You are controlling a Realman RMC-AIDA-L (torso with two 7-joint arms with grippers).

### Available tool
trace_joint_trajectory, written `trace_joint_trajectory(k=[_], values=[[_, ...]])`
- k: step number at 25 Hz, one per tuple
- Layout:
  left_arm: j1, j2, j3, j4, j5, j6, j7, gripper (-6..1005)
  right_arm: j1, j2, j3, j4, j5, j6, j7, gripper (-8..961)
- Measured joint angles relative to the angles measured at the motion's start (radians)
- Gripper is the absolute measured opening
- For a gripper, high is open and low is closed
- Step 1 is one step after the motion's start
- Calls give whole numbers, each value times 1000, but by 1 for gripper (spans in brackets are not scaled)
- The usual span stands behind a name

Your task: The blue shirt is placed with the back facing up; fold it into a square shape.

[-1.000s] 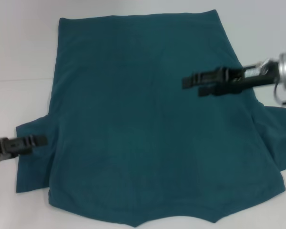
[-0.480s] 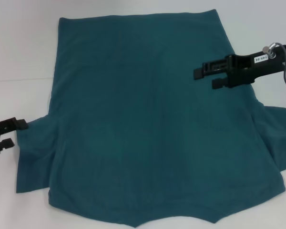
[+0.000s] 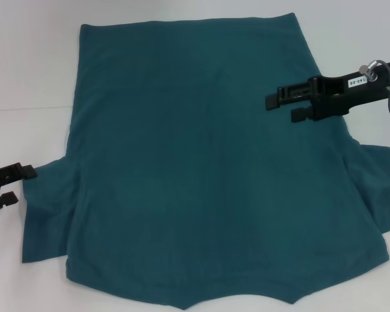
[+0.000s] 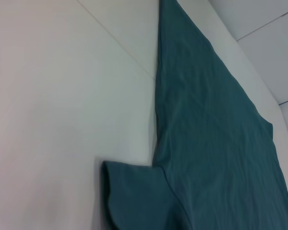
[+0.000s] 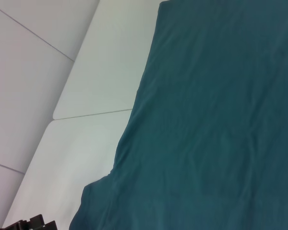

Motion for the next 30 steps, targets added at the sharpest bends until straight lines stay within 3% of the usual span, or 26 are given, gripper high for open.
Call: trace_joint_trajectory(k=[30], values=[[-26, -6, 78, -69, 40, -144, 4, 842, -2, -1, 1, 2, 0, 2, 4, 916]])
